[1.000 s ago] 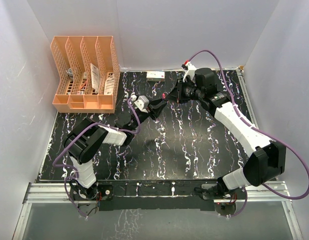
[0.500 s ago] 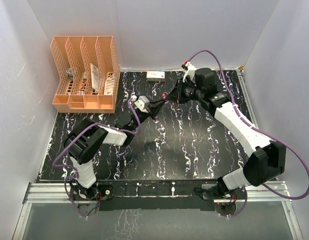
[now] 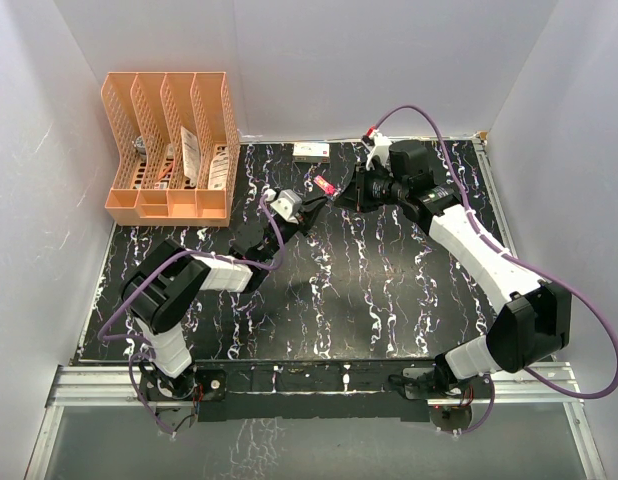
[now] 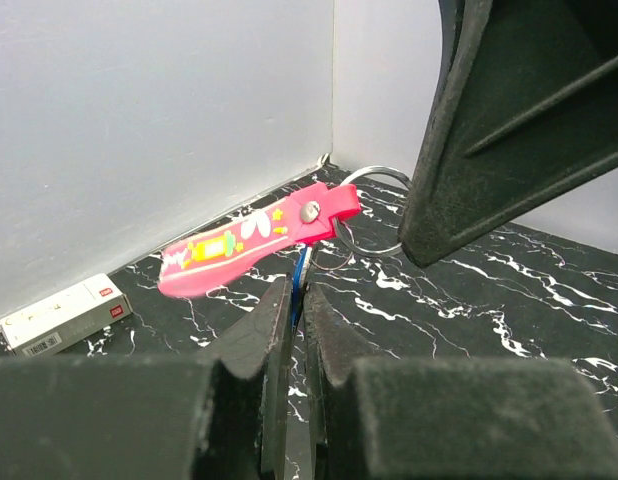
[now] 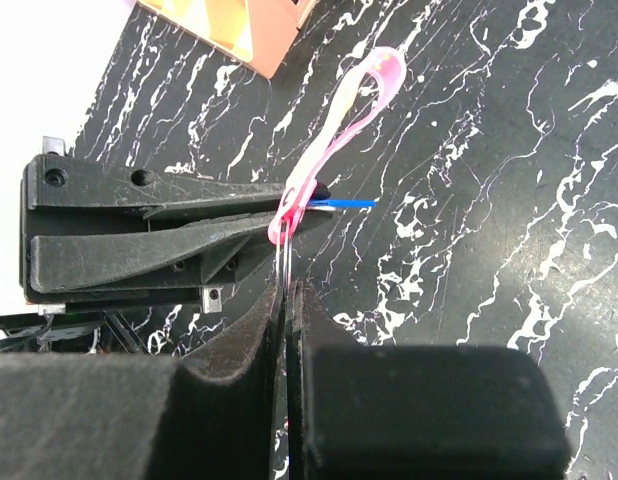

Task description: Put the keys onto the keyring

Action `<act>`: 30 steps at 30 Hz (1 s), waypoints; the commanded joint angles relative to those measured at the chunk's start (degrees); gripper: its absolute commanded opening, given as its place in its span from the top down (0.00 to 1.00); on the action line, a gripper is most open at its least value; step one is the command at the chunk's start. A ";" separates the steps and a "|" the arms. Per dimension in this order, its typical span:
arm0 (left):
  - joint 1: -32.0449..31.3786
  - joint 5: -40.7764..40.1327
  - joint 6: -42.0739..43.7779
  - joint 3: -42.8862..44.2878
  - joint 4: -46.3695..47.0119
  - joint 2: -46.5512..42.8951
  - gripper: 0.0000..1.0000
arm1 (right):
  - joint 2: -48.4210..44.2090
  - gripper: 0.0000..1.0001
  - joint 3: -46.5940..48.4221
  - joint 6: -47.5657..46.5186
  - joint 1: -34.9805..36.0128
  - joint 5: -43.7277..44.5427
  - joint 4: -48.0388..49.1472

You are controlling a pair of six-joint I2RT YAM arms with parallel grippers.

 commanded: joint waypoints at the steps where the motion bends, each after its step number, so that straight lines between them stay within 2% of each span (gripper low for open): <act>1: 0.31 -3.31 1.49 1.75 0.36 -4.32 1.00 | -1.44 1.00 -0.36 -1.83 -0.13 -0.36 -3.37; 14: 0.40 -6.13 -0.49 -0.20 -2.14 -6.49 1.00 | -0.76 1.00 0.91 -5.66 -0.11 4.39 -7.07; 21: 0.40 -6.57 -0.20 0.39 -3.92 -6.85 0.94 | -0.02 1.00 2.08 -6.45 -0.18 4.83 -8.38; 23: 0.49 -6.85 -0.13 0.39 -4.16 -6.98 0.88 | 0.12 1.00 2.51 -6.73 -0.12 5.08 -8.88; 26: 0.58 -7.43 -0.08 0.03 -4.95 -7.47 0.69 | 0.24 1.00 3.00 -7.15 -0.06 5.73 -9.60; 30: 0.75 -8.17 0.18 -0.80 -6.22 -8.42 0.54 | 0.31 1.00 3.62 -7.68 -0.05 6.04 -10.35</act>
